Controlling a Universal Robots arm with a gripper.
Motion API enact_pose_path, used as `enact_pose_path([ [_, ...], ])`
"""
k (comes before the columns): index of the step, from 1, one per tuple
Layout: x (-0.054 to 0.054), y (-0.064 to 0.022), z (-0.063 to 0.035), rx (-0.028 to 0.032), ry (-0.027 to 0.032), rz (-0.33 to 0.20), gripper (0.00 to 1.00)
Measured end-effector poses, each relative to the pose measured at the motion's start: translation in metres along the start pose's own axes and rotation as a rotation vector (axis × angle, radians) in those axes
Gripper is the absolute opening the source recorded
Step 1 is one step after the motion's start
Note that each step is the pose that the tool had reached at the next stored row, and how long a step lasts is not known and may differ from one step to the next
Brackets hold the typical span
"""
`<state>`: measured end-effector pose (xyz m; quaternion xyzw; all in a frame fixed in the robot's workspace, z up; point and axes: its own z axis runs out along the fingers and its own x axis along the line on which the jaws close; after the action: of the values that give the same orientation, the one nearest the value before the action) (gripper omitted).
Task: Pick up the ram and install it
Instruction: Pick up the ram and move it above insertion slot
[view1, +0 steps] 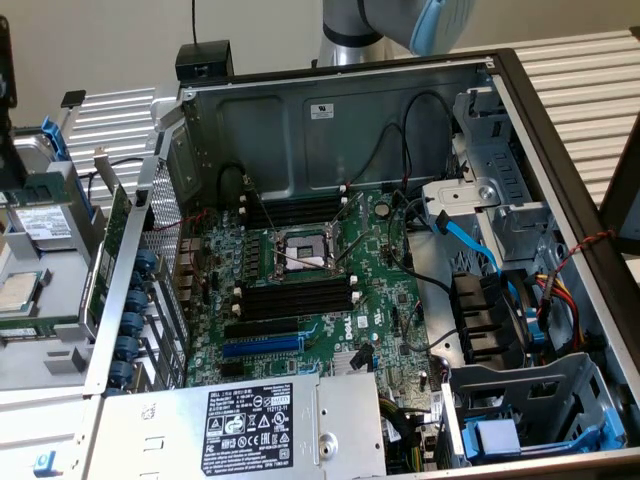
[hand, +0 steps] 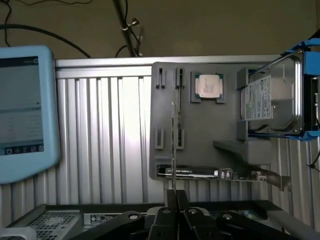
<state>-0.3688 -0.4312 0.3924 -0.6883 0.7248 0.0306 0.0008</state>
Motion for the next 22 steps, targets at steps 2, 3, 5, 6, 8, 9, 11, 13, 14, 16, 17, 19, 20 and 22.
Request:
enact_pose_path([
  [2,-0.001,-0.0061,-0.0093,0.0001,-0.0025,0.0,0.12],
  [3,-0.001,-0.0094,-0.014,0.0,-0.0029,0.0,0.12],
  [5,-0.002,-0.0168,-0.0226,-0.0003,-0.0031,0.0,0.12],
  [6,-0.002,-0.0206,-0.0261,-0.0008,-0.003,0.0,0.12],
  [8,-0.003,-0.0278,-0.0302,-0.0027,-0.0029,0.0,0.12],
  [9,-0.003,-0.0315,-0.0313,-0.0045,-0.0028,0.0,0.12],
  [11,-0.003,-0.0375,-0.0322,-0.0116,-0.0024,0.0,0.12],
  [13,-0.004,-0.0431,-0.0326,-0.0216,-0.0019,0.001,0.12],
  [14,-0.004,-0.0461,-0.0329,-0.0259,-0.0017,0.001,0.12],
  [16,-0.004,-0.0536,-0.0337,-0.0294,-0.0015,0.001,0.12],
  [17,-0.005,-0.0583,-0.034,-0.0297,-0.0014,0.001,0.12],
  [19,-0.005,-0.0669,-0.0344,-0.0296,-0.0015,0.001,0.12],
  [20,-0.005,-0.071,-0.0346,-0.0296,-0.0015,0.001,0.12],
  [22,-0.006,-0.0797,-0.035,-0.0296,-0.0014,0.001,0.12],
])
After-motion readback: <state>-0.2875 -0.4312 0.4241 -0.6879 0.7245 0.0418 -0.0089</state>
